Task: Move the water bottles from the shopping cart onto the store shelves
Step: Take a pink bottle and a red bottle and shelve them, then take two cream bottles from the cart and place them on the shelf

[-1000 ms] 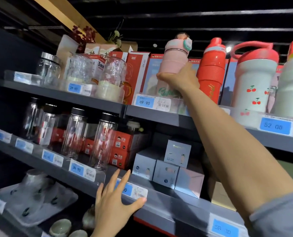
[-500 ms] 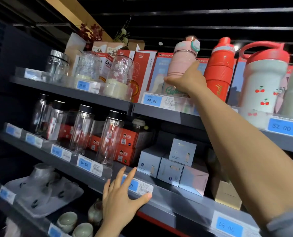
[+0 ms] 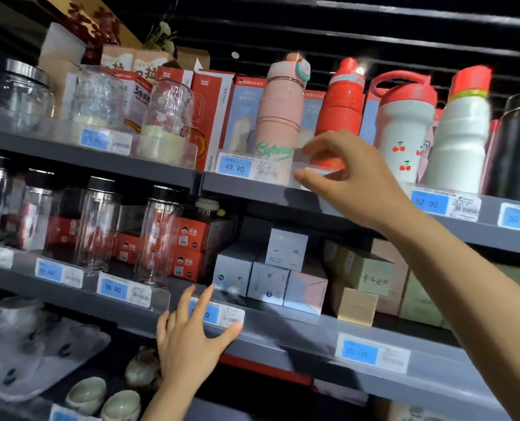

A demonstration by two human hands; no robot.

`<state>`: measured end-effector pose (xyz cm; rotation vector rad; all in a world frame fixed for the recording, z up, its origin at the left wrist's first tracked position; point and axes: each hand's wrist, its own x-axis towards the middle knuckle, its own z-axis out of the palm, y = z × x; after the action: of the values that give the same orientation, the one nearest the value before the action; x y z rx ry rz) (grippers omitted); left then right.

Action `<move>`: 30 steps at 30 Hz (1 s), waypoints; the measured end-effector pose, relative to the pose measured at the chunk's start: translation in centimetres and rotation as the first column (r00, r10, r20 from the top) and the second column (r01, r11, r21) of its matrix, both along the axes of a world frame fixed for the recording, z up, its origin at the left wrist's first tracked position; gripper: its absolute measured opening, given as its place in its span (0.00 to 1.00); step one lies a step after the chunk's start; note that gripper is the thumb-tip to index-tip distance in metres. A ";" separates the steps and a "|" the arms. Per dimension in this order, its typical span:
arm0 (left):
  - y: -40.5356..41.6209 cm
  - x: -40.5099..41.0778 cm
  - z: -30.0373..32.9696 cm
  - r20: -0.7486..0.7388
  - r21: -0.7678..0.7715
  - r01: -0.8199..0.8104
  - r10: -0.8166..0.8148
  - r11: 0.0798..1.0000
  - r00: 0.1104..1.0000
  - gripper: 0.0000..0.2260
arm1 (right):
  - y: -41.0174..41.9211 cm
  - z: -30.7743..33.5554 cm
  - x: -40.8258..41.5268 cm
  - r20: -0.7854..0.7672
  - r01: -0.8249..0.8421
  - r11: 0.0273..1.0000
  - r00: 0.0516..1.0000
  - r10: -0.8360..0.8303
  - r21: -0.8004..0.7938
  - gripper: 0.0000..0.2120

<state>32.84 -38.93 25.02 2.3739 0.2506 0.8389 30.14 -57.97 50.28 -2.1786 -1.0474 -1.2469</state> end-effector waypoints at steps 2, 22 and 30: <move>-0.2 -0.7 0.6 -0.015 0.016 0.030 -0.029 0.999 0.999 0.35 | -0.7 -2.6 -1.7 -0.127 -0.050 0.999 0.991 0.052 0.019 0.09; -3.3 -36.9 -15.2 -0.107 -0.642 0.210 -0.358 0.737 0.928 0.05 | -4.5 -34.9 -23.0 -0.927 -0.211 0.946 0.236 0.293 0.245 0.03; 2.8 -47.8 -18.0 -0.525 -0.378 0.048 -0.257 0.925 0.812 0.08 | 1.9 -43.3 -32.3 -0.980 -0.357 0.913 -0.059 0.189 0.197 0.03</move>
<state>-14.91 -36.09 7.01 2.2016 0.3983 -0.0250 -2.15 -56.03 7.00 -1.9453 -0.7284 0.7574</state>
